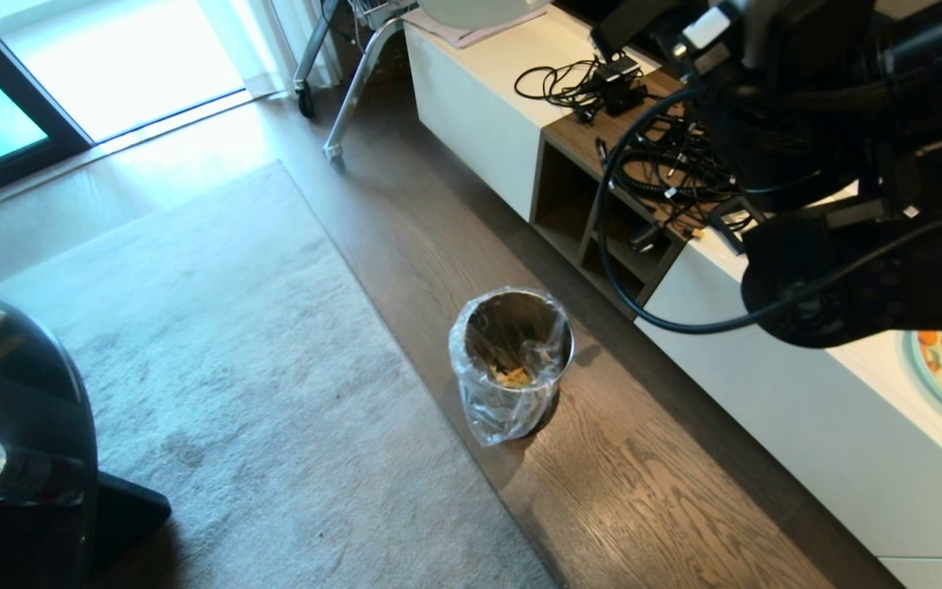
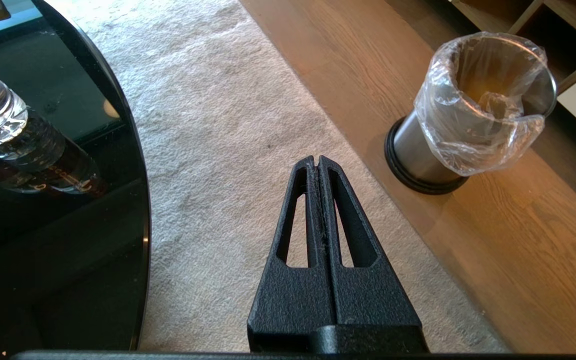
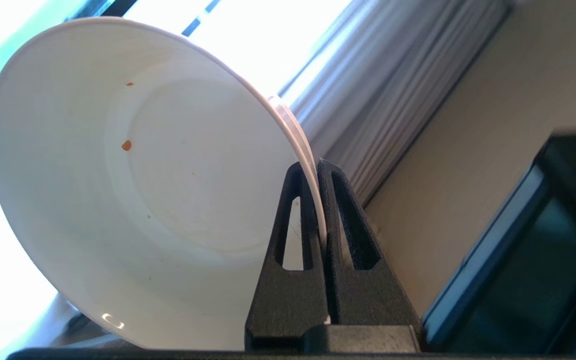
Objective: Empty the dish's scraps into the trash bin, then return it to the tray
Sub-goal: Put the bowl back to the table
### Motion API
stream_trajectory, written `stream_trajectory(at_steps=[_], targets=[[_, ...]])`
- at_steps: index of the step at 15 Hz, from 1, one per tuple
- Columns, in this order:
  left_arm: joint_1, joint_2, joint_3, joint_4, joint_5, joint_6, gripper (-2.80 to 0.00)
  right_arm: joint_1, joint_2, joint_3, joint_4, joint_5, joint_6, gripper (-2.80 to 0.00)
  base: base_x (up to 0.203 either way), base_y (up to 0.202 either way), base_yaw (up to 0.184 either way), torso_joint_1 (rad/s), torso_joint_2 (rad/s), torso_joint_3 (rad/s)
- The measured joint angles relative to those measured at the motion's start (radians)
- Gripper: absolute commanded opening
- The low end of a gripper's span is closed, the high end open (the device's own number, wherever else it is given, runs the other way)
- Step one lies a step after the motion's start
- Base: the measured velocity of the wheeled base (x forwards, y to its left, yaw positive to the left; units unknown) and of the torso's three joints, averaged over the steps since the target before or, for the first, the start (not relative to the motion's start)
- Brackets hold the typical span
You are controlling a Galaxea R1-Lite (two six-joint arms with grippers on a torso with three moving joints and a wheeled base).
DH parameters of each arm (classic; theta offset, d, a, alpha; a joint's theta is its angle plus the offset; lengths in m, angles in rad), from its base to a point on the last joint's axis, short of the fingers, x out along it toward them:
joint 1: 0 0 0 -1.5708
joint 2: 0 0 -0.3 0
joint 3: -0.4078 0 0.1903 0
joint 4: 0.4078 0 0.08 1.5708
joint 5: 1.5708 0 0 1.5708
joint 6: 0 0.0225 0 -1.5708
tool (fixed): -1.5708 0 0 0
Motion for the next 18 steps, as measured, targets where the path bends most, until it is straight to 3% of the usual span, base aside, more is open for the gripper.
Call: stream_trajectory(at_steps=[6,8,10,12,14,18], targets=[[0.000,0.000,0.000,0.000,0.000,0.000,-2.80,-0.043,-0.258,0.523,0.195,-0.386,0.253,-2.80,0.000,0.000,0.000,0.000,0.00,0.000],[0.000,0.000,0.000,0.000,0.000,0.000,-2.80,-0.057,-0.398,0.699,0.346,-0.565,0.417,-2.80,0.000,0.000,0.000,0.000,0.00,0.000],[0.000,0.000,0.000,0.000,0.000,0.000,-2.80,-0.098,-0.528,0.854,0.518,-0.695,0.597,-2.80,0.000,0.000,0.000,0.000,0.00,0.000],[0.000,0.000,0.000,0.000,0.000,0.000,-2.80,-0.168,-0.640,0.992,0.663,-0.751,0.766,-2.80,0.000,0.000,0.000,0.000,0.00,0.000],[0.000,0.000,0.000,0.000,0.000,0.000,-2.80,-0.224,-0.729,1.117,0.739,-0.757,0.882,-2.80,0.000,0.000,0.000,0.000,0.00,0.000],[0.000,0.000,0.000,0.000,0.000,0.000,-2.80,-0.364,-0.946,1.360,0.807,-0.676,0.925,-2.80,0.000,0.000,0.000,0.000,0.00,0.000]])
